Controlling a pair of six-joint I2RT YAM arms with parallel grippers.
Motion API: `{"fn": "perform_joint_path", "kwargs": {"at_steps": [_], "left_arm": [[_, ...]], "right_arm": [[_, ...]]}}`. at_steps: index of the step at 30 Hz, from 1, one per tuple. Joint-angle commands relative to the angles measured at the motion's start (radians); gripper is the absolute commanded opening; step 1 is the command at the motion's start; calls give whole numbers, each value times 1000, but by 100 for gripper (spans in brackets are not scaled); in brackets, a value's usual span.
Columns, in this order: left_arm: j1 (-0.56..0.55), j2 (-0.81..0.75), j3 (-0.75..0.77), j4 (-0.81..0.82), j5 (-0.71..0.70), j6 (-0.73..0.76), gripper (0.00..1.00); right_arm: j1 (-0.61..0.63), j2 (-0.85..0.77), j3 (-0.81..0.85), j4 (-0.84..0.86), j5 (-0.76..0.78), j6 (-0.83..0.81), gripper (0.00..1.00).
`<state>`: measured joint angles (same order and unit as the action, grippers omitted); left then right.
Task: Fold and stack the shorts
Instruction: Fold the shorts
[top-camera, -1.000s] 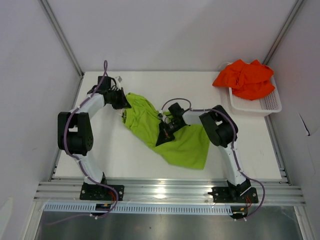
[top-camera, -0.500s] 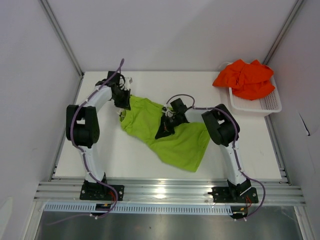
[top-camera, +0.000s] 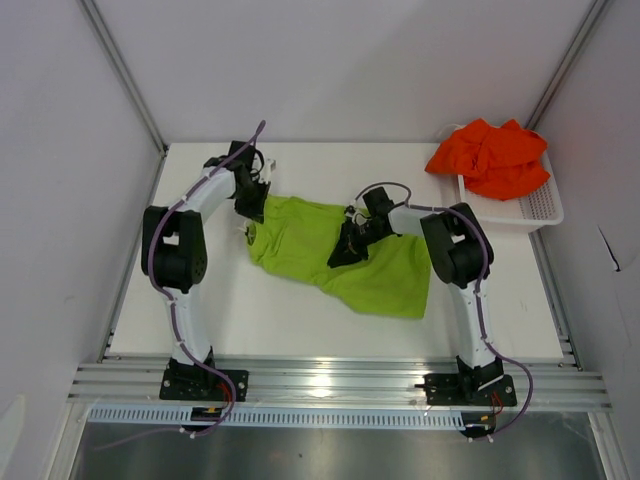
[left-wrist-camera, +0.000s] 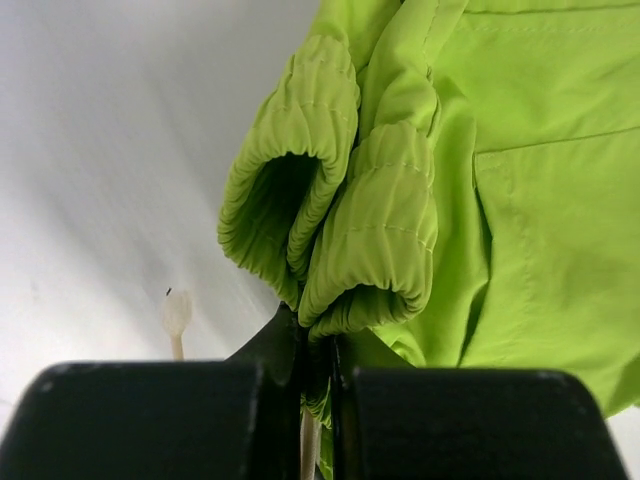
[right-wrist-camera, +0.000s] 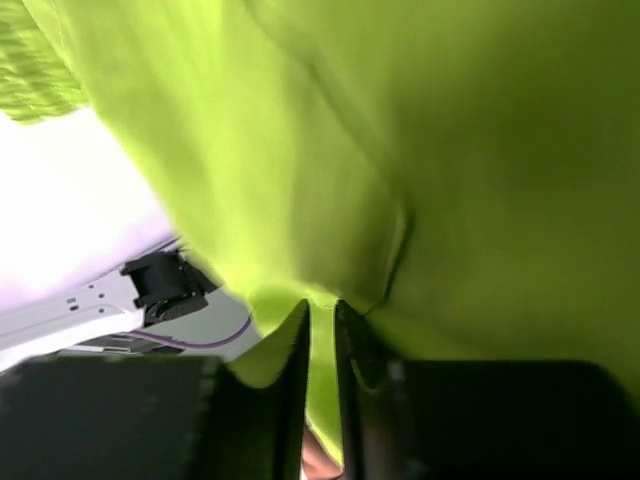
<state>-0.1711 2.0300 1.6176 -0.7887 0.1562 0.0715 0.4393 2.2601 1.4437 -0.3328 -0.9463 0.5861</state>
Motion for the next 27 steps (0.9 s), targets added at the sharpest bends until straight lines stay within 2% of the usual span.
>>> {"fn": "perform_joint_path", "kwargs": {"at_steps": [1,5,10,13,15,20,24,27], "left_arm": [[12,-2,93,-14,-61,53,0],[8,-14,122,-8,-89,97,0],[1,-30,97,6,-109,128,0],[-11,-31,82,17,-121,139,0],[-18,-28,87,16,-135,137,0],[-21,-36,99,2,-138,131,0],[-28,-57,114,-9,-142,123,0],[-41,-68,145,-36,-197,114,0]], "right_arm": [[12,-77,43,-135,-15,-26,20],[42,-129,37,-185,-51,-67,30],[88,-88,96,-231,-114,-103,30],[105,-19,171,-278,-115,-117,27],[114,19,193,-273,-114,-98,21],[110,99,199,-247,-129,-75,0],[92,147,161,-209,-158,-49,0],[88,174,130,-203,-186,-55,0]]}}
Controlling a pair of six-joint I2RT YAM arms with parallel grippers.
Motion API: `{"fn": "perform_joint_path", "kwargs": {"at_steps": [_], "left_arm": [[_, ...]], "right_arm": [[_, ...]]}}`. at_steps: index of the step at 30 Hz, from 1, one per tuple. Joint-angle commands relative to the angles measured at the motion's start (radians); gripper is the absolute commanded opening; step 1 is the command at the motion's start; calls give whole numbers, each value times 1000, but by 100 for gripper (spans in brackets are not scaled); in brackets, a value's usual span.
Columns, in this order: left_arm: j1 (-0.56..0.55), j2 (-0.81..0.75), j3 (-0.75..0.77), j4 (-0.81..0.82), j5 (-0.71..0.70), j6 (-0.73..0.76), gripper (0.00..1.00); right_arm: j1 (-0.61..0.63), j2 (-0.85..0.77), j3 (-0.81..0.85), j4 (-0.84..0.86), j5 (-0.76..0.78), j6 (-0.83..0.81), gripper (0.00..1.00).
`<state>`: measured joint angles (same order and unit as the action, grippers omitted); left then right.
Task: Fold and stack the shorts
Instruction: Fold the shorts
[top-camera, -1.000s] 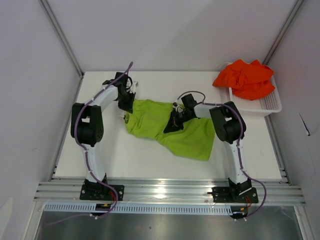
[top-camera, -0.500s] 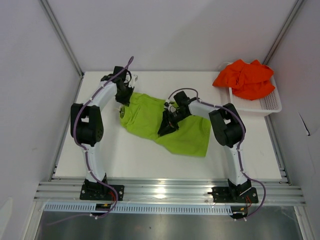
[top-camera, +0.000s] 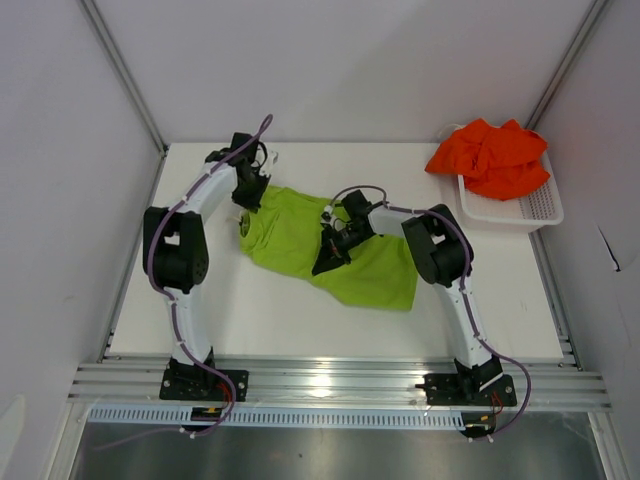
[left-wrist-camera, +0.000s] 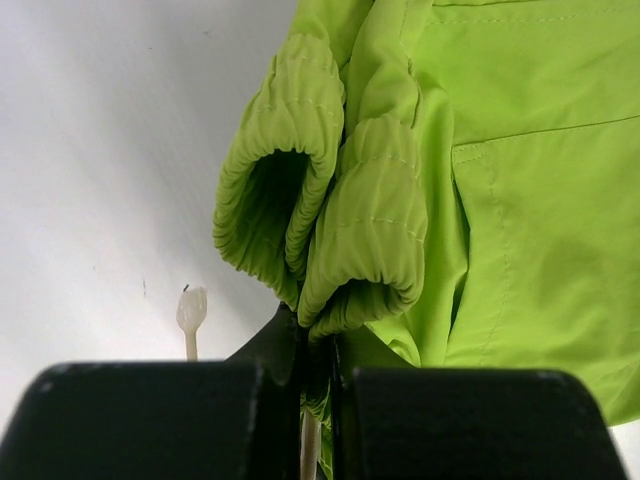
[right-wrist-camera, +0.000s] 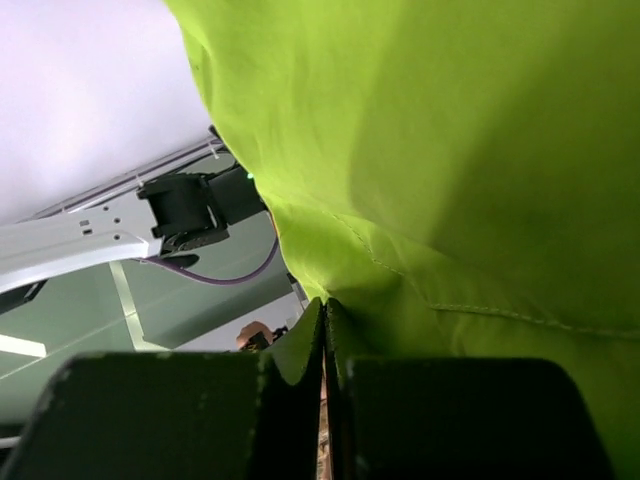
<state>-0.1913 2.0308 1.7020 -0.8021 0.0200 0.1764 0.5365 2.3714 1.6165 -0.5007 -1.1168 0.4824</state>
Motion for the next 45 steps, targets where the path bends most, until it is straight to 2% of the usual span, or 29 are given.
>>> {"fn": "perform_joint_path", "kwargs": {"at_steps": [1,8,14,16,19,22,26,30,34,37,39,45], "left_arm": [[-23,-69,77,-34,-77,5,0],[-72,-81,214,-131,-222,-18,0],[-157,-83,344,-256,-344,-51,0],[-198,-73,399,-316,-387,-75,0],[-250,-54,465,-402,-411,-115,2],[-270,-43,522,-482,-369,-169,4],[-278,-69,515,-502,-335,-228,5],[-293,-99,504,-480,-244,-276,7],[-342,-95,542,-494,-209,-304,7],[-367,-75,616,-531,-207,-322,8],[-384,-83,613,-531,-230,-322,8],[-392,-77,619,-519,-204,-334,7]], "right_arm": [[-9,58,-58,-26,-14,54,0],[39,14,-217,221,5,254,0],[83,-18,-312,424,49,499,0],[83,-41,-366,540,57,635,0],[82,-55,-409,780,84,816,0],[94,-51,-403,902,115,944,0],[106,-55,-412,1007,178,1048,0],[108,-52,-356,950,225,1012,0],[114,-43,-236,670,274,836,0],[114,-43,-207,593,322,759,0],[114,-35,-159,469,343,650,0],[106,-63,-158,378,394,524,0]]}}
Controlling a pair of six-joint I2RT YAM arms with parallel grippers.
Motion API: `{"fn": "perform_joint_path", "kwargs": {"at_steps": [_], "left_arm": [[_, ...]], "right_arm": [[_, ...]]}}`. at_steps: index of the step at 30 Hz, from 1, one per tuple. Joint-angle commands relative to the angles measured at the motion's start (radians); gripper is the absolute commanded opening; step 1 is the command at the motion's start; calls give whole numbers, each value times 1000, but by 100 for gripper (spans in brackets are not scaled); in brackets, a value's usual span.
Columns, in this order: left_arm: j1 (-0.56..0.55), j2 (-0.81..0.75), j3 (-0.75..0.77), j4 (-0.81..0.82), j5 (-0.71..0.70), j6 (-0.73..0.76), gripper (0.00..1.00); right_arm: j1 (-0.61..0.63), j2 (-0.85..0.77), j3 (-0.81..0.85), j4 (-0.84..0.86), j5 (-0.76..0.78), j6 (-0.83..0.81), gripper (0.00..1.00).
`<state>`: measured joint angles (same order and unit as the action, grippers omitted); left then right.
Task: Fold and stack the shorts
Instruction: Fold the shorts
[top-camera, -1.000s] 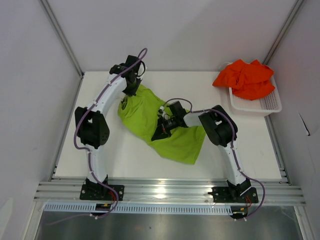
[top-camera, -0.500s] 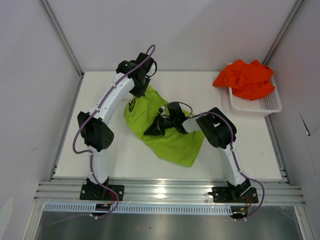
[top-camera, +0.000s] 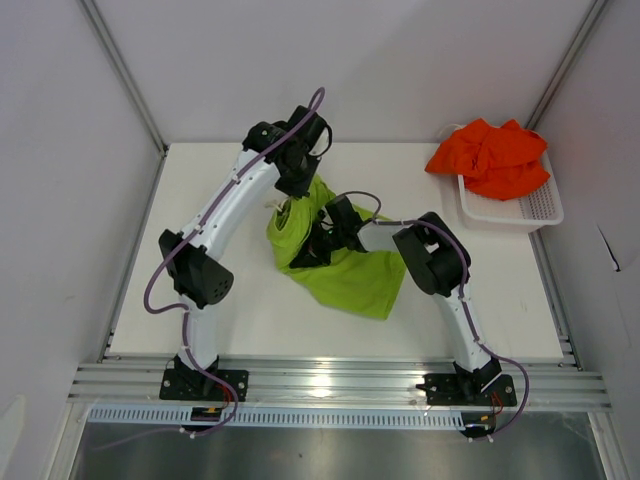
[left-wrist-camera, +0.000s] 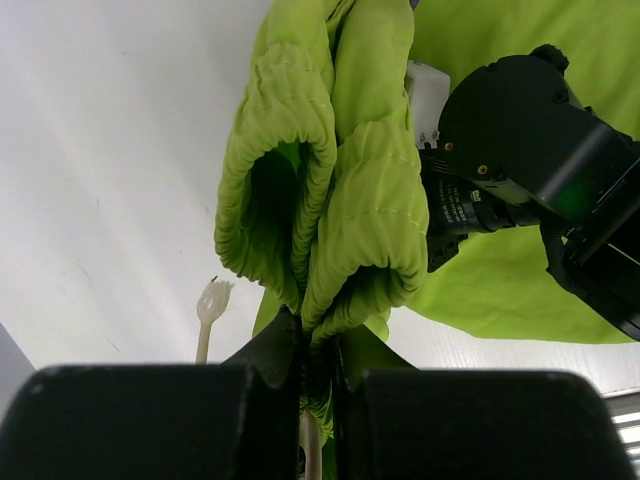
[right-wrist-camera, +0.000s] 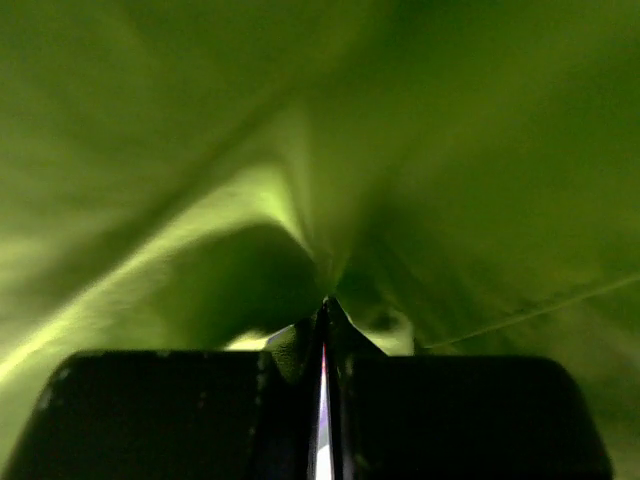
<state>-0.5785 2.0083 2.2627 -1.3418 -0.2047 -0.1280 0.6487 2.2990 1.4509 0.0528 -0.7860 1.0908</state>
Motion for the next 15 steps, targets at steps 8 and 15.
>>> {"fn": "perform_joint_path", "kwargs": {"at_steps": [8,15], "left_arm": [[-30,-54,70,43,90,-94,10],[-34,-34,103,17,73,-107,11]], "right_arm": [[-29,30,-59,16,109,-45,0],[-29,47,-61,146,80,-2,2]]}}
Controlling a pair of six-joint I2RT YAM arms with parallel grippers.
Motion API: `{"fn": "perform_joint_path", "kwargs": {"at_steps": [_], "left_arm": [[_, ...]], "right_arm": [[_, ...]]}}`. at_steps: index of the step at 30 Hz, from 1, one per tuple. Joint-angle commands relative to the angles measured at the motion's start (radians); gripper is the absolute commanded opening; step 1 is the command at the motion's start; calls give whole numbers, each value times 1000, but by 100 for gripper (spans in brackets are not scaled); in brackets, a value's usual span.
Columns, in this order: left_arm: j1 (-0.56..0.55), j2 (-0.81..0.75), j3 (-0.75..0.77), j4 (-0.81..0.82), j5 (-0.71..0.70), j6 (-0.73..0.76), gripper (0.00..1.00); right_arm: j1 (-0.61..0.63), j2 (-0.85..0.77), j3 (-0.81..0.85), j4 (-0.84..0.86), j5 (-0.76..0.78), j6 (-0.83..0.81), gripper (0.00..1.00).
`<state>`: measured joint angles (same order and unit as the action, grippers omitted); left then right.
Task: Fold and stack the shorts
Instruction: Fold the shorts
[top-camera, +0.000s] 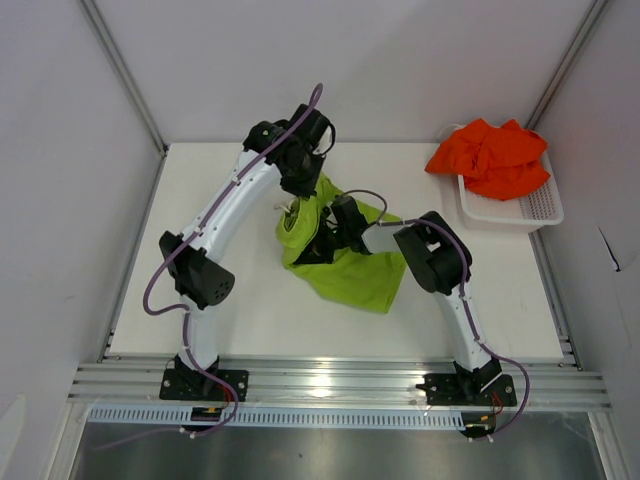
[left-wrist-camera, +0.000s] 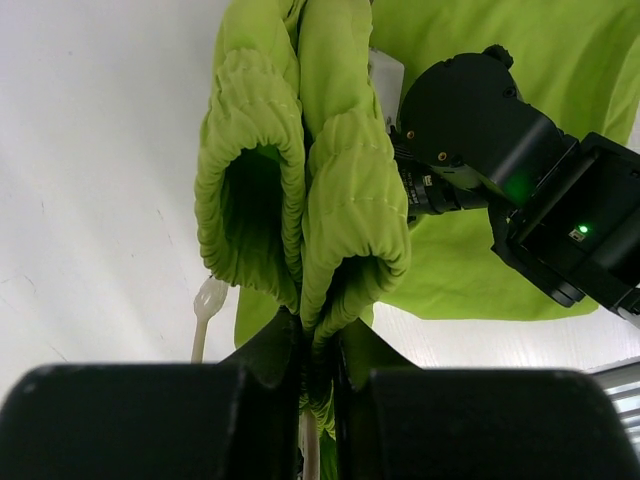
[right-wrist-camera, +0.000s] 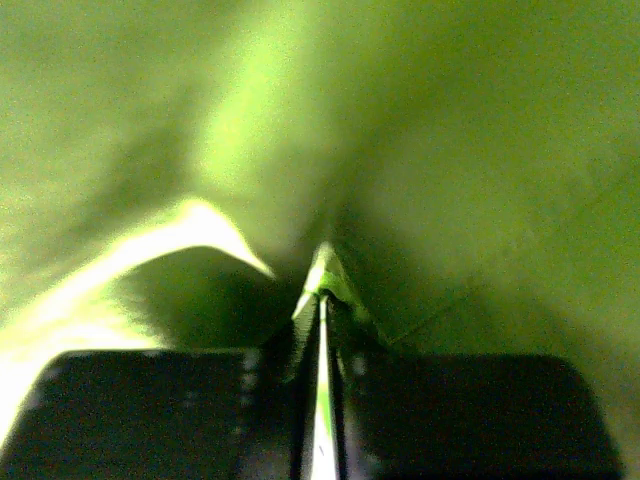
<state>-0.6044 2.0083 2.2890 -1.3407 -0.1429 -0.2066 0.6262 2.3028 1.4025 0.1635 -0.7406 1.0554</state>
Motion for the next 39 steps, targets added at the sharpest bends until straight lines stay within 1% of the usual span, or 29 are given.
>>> {"fn": "perform_joint_path", "kwargs": {"at_steps": [1,2,3,5,7,9,10,11,14,16,18,20,21,22,23,24,25,28,29,30,32,35,36,39], "left_arm": [[-8,-28,79,12,11,-24,11],[-8,-17,99,8,12,-22,11],[-8,-14,101,8,16,-20,11],[-9,-8,107,11,16,-16,11],[-8,-6,104,8,3,-11,10],[-6,-2,105,3,-24,-11,10],[-6,3,106,-1,-30,-11,10],[-6,4,107,-5,-34,-13,10],[-6,18,107,-9,-50,-14,9],[-6,29,104,-12,-64,-13,9],[-8,36,109,-12,-64,-14,8],[-9,40,106,-3,-54,-14,8],[-11,40,106,0,-50,-16,8],[-14,40,104,3,-50,-19,8],[-15,40,101,11,-49,-22,8],[-17,41,102,14,-46,-33,8],[-18,43,105,17,-44,-40,8],[-26,49,105,23,-47,-50,9],[-32,52,106,23,-50,-51,8],[-34,56,110,26,-49,-54,9],[-38,60,112,28,-49,-56,9],[-43,67,115,26,-49,-54,9],[-44,69,118,26,-50,-59,9],[-49,75,124,25,-52,-60,9]], "right_arm": [[-6,26,-8,36,30,29,8],[-6,12,-8,15,44,9,22],[-8,-8,-10,2,55,-3,28],[-11,-69,-16,-16,66,-37,36],[-25,-112,-28,-38,69,-51,37],[-36,-170,-30,-103,76,-89,37],[-46,-190,-30,-142,84,-109,37],[-52,-209,-31,-218,96,-127,37],[-86,-282,-54,-335,118,-205,37],[-123,-328,-77,-411,118,-267,37],[-154,-376,-103,-453,130,-304,37],[-206,-417,-163,-489,188,-354,35],[-224,-442,-190,-490,216,-368,34],[-243,-495,-218,-483,277,-388,34],[-276,-523,-271,-479,308,-397,34],[-292,-567,-290,-481,341,-406,34],[-308,-586,-306,-501,415,-419,35],[-335,-620,-315,-568,532,-469,35],[-336,-623,-310,-588,619,-489,35],[-336,-626,-307,-599,660,-495,37],[-338,-623,-307,-601,731,-508,44],[-339,-594,-283,-617,741,-523,44],[-338,-574,-277,-621,779,-522,45],[-336,-545,-263,-634,828,-517,44]]}}
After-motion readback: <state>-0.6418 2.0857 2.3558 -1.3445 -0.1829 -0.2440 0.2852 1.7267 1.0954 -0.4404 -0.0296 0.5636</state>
